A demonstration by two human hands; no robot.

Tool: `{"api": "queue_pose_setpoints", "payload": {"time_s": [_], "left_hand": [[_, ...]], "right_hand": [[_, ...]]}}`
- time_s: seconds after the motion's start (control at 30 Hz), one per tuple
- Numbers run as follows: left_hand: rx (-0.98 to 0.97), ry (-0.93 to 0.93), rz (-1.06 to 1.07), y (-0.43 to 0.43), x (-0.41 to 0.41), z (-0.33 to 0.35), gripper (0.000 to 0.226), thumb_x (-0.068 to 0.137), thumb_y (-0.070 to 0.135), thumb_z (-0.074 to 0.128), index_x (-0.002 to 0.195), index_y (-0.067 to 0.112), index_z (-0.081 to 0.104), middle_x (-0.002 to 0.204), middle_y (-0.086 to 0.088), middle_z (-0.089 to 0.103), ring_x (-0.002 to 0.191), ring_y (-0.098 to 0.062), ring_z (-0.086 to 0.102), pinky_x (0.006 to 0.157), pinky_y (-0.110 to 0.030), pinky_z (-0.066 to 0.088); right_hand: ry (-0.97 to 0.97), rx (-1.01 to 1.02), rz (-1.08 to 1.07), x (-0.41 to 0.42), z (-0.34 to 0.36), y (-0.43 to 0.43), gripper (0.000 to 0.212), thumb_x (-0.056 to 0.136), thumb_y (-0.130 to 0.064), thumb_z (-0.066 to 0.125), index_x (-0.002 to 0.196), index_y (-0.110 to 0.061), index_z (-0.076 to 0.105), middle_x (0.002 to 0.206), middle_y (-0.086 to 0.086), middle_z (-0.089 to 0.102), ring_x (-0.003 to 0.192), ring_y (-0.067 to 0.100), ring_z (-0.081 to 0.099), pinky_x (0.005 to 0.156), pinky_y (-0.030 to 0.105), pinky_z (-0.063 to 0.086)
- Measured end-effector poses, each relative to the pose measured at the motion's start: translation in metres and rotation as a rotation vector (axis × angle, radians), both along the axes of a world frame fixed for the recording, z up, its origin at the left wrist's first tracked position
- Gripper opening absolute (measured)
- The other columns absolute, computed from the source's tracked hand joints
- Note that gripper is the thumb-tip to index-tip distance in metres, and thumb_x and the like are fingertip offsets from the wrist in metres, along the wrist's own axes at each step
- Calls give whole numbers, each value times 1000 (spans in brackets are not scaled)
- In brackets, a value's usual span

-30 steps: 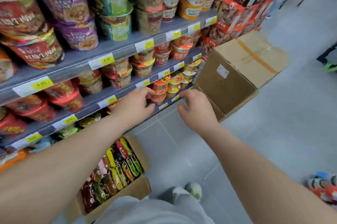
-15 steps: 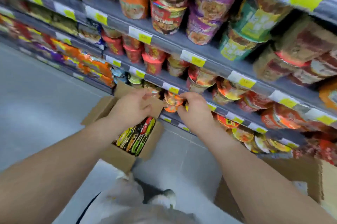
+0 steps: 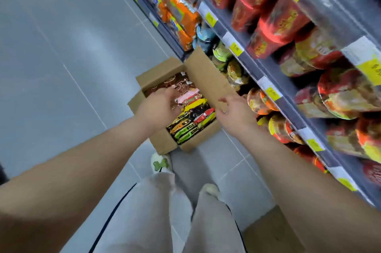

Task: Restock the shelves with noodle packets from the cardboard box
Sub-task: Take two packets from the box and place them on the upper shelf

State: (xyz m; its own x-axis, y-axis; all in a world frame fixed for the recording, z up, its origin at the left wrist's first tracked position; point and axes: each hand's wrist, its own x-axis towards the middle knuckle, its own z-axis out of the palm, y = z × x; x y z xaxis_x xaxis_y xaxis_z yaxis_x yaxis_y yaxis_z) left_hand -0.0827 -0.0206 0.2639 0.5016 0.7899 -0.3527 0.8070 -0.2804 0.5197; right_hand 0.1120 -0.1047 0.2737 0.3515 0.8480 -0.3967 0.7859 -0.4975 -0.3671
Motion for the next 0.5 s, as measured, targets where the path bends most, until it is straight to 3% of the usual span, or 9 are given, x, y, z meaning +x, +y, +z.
{"api": "queue_pose_setpoints", "payload": {"time_s": [0.23, 0.5], "left_hand": [[-154, 124, 74, -34, -13, -156, 39, 89, 31, 58, 125, 17, 52, 117, -5, 61, 102, -26, 59, 83, -32, 49], [-182, 234, -14, -38, 8, -336, 35, 93, 30, 52, 126, 19, 56, 112, -4, 64, 97, -23, 61, 81, -35, 53]], "right_hand": [[92, -196, 162, -5, -168, -6, 27, 83, -21, 58, 109, -14, 63, 108, 12, 63, 105, 32, 56, 84, 38, 48], [58, -311, 422, -1, -345, -4, 32, 91, -20, 57, 123, -22, 59, 125, 5, 61, 112, 27, 56, 92, 34, 47]]}}
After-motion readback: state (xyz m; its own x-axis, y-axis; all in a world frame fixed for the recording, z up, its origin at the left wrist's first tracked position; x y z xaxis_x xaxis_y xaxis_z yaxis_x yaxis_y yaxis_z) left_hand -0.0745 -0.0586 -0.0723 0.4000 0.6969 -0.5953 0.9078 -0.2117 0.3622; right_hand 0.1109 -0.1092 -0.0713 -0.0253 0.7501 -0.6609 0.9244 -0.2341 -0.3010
